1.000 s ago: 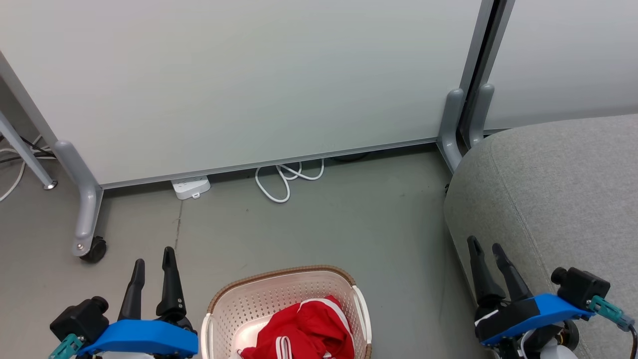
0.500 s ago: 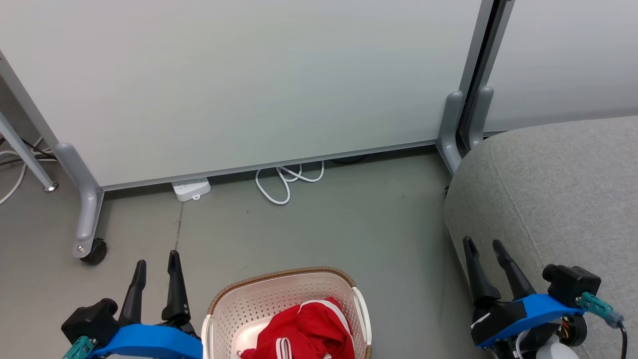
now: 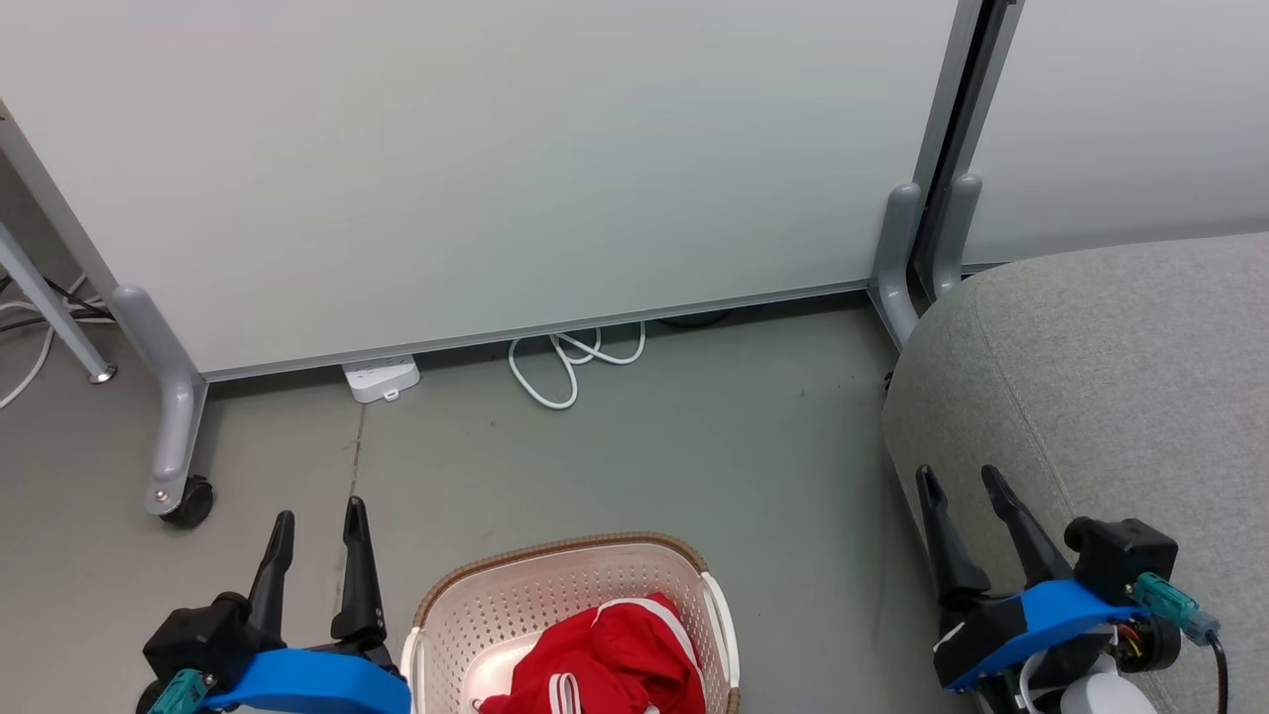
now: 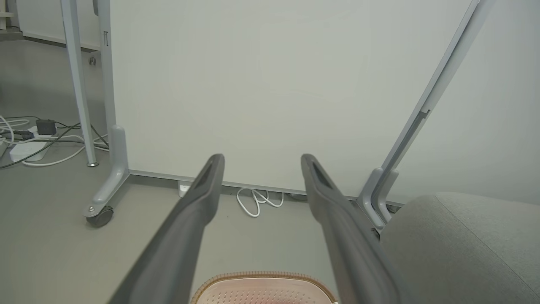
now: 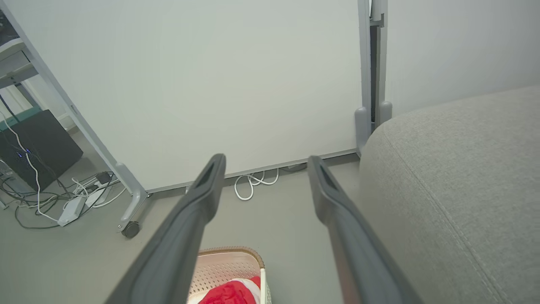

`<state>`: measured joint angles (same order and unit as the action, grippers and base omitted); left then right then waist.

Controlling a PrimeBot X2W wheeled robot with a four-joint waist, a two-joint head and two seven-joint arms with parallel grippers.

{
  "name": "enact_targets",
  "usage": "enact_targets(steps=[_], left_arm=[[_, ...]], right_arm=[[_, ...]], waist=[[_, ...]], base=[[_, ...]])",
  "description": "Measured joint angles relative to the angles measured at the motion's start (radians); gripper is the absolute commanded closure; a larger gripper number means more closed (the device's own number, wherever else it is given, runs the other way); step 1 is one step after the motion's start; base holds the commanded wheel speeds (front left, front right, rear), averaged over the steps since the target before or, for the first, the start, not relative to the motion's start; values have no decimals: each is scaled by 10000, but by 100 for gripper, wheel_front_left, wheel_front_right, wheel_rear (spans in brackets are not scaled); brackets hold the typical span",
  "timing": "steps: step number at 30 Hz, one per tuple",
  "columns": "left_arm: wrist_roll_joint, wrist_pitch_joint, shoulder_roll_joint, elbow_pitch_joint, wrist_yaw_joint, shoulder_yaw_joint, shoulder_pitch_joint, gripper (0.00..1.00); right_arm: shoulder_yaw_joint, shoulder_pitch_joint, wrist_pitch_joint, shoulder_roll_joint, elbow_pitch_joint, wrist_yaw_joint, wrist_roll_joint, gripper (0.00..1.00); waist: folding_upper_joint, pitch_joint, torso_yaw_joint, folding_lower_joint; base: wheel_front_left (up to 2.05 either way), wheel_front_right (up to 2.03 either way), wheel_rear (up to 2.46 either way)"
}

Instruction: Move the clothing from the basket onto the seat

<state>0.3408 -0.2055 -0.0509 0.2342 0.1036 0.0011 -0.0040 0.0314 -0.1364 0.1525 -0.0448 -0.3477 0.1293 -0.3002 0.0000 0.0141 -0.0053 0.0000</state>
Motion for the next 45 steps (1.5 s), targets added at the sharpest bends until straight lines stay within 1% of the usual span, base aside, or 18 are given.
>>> enact_targets(steps=[6, 13, 29, 45], left_arm=[[-349, -127, 4, 42, 17, -4, 23, 0], [-439, -268, 10, 178, 59, 52, 36, 0], [-1218, -564, 8, 203, 84, -102, 69, 0], [-1204, -564, 8, 194, -21, -180, 100, 0]], right_arm=[[-2, -4, 44, -4, -2, 0, 531, 0], [2, -11, 157, -10, 19, 2, 1185, 0], [67, -37, 336, -19, 35, 12, 2274, 0], [71, -36, 326, -23, 35, 12, 2284, 0]], waist=[[0, 32, -7, 0], [0, 32, -16, 0], [0, 28, -36, -1], [0, 52, 11, 0]], base=[[0, 0, 0], [0, 0, 0], [0, 0, 0], [0, 0, 0]])
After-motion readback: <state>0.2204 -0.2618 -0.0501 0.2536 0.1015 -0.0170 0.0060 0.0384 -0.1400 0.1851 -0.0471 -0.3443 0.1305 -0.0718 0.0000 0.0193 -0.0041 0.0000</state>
